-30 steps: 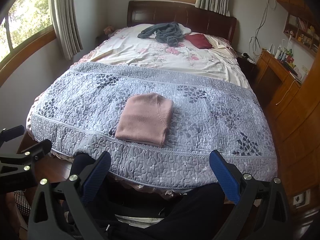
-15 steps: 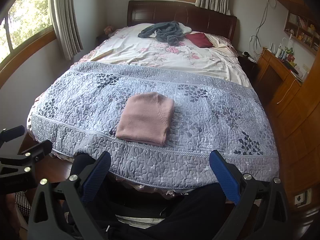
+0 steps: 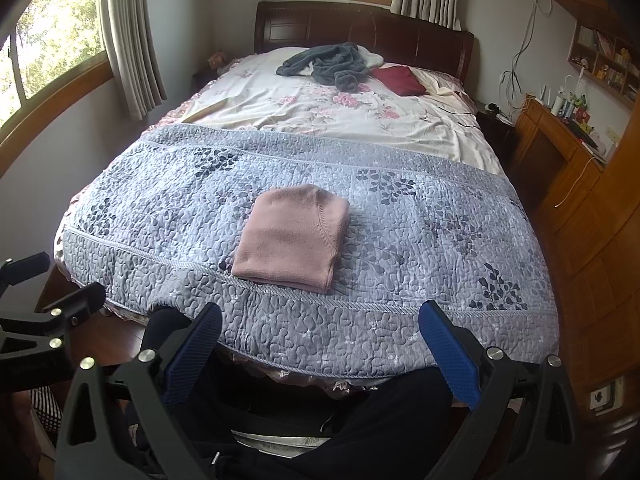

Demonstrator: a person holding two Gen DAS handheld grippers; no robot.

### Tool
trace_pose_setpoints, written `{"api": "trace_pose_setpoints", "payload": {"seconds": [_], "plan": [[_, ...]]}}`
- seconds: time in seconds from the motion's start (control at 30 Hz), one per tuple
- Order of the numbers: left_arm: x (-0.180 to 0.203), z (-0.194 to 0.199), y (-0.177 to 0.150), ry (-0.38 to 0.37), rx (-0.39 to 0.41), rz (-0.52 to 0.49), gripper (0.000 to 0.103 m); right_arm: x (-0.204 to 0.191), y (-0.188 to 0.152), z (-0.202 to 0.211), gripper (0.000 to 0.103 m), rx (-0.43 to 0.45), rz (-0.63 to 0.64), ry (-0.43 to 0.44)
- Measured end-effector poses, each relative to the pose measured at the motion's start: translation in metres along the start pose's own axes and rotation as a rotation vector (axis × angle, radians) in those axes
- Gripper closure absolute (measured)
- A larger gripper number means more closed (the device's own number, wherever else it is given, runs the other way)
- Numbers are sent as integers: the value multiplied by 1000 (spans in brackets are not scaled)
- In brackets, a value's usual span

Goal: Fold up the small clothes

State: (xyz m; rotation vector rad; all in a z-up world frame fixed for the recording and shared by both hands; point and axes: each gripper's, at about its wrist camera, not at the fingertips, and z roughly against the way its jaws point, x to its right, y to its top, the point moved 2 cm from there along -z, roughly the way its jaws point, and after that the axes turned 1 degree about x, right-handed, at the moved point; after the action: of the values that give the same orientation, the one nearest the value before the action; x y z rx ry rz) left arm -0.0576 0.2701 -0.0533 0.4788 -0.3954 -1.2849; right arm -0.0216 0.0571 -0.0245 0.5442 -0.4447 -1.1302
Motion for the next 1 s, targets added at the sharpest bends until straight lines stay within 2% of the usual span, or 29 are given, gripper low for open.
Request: {"api": "trace_pose_setpoints", "payload": {"seconds": [1.0], "plan": [[-3, 1, 1, 6, 7, 5, 4, -2, 5, 0, 4, 2, 26, 25]]}}
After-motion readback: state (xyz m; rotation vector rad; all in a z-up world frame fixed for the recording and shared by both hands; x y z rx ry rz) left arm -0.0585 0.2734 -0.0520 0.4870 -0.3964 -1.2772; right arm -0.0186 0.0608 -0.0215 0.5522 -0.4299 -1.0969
